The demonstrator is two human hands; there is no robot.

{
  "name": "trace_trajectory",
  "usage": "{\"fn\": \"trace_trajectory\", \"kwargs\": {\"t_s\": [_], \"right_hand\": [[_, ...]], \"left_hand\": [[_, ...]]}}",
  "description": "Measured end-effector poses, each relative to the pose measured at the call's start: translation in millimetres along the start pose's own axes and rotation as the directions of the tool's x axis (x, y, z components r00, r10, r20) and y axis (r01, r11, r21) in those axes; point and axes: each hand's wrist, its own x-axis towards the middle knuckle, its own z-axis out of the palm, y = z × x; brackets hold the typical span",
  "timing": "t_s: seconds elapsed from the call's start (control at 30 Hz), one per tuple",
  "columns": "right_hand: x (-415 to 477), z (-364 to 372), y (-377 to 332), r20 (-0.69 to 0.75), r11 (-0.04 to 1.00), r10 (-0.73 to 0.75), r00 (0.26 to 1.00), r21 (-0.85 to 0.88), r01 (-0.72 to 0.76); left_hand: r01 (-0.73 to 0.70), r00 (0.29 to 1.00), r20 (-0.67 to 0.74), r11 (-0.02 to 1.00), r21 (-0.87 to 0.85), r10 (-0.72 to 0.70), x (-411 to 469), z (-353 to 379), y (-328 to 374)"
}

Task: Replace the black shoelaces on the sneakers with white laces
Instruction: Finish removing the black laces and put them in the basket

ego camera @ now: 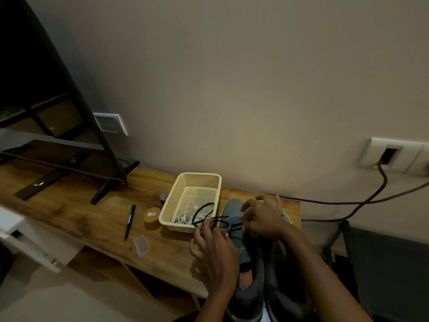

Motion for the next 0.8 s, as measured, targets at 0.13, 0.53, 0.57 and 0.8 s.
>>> {"fn": "trace_trajectory", "kwargs": {"t_s": [0.13,0.53,0.57,0.8], "right_hand": [[-1,-3,10,-0.029,0.997,0.079,0.996,-0.008,-0.08],[8,27,-19,-0.003,0.986,-0.05,0.999,-0.16,0.049],[7,23,-17,-0.004,0.988,-0.052,0.999,-0.147,0.05],[-4,-4,8,0.028,0.999,0.047,0.998,0.022,-0.048]], "left_hand": [[-0.004,1.0,-0.006,1.0,-0.017,0.004,0,1,-1],[0.005,1.0,-0.009,1.0,-0.006,-0.005,0,7,-1],[0.012,1.0,-0.01,1.0,-0.005,-0.012,0,6,-1],[0.01,1.0,-0.015,1.0,-0.008,-0.01,-1,6,-1]]}}
